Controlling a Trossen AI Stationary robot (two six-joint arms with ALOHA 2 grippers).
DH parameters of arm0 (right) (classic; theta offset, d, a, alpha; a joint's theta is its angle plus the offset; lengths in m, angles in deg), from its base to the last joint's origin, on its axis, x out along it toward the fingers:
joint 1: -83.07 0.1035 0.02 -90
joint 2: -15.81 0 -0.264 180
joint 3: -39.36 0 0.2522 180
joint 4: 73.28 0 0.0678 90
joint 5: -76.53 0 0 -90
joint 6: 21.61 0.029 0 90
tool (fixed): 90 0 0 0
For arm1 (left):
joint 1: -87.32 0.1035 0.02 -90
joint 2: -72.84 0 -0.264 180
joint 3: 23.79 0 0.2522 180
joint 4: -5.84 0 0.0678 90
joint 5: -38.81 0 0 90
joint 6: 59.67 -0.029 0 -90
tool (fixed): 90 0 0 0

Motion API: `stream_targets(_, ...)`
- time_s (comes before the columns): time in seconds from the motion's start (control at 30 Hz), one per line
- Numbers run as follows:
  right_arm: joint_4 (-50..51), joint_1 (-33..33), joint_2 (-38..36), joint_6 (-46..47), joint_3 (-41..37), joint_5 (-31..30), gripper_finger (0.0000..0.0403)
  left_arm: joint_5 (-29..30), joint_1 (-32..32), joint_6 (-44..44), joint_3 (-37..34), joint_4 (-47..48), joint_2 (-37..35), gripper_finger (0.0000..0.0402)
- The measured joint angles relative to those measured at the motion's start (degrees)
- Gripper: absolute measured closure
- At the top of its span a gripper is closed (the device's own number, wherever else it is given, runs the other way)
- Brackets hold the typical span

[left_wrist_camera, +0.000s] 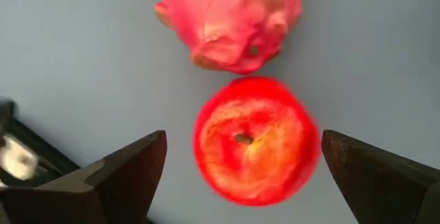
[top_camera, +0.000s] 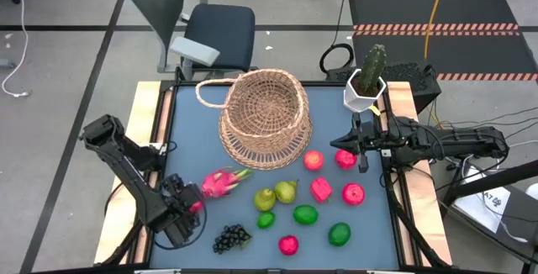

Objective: Build produce basket
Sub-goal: Put the apple into the basket

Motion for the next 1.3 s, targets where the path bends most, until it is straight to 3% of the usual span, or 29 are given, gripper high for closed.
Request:
stream_targets(0.13, 0.3, 0.0, 0.0, 0.0, 0.0, 0.0, 0.0403, -3.8, 1.0, -8.2, 0.0, -0.1, 0.0, 0.0013)
stream_targets(0.47, 0.3, 0.0, 0.1, 0.0, 0.0, 0.0, 0.0403, -11.3, 7.7, 17.8, 0.0, 3.9, 0.0, 0.0014)
stream_targets(0.9, -0.3, 0.0, 0.1, 0.0, -0.6, 0.1, 0.0403, -18.6, 20.3, 23.6, 0.1, 4.0, -4.0, 0.0014)
stream_targets(1.3, -0.6, 0.0, 0.1, -0.9, -2.6, 1.5, 0.0403, -19.5, 19.1, 29.3, 0.1, 3.1, -4.1, 0.0014)
